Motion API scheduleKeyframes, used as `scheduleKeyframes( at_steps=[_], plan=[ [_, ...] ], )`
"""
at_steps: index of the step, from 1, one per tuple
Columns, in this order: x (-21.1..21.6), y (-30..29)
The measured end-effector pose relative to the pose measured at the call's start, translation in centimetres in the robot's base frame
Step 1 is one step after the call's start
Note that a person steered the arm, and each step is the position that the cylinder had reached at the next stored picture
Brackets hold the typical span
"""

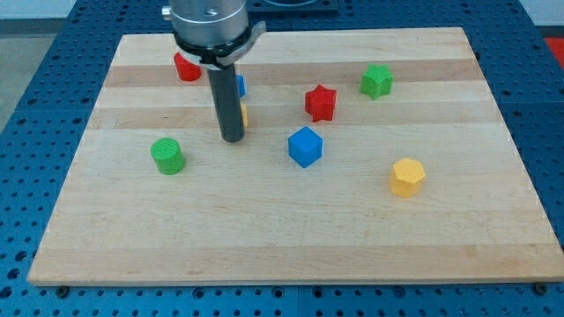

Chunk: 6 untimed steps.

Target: Place yellow heart to the bottom right of blue triangle

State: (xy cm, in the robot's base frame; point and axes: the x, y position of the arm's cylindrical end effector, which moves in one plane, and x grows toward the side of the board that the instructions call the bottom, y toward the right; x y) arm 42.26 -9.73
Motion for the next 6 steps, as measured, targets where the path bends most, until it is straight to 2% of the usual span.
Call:
scheduleKeyframes(
  at_steps=[1,6],
  plan=[
    [0.0,-3.6],
    [-4.8,-4.1]
  ],
)
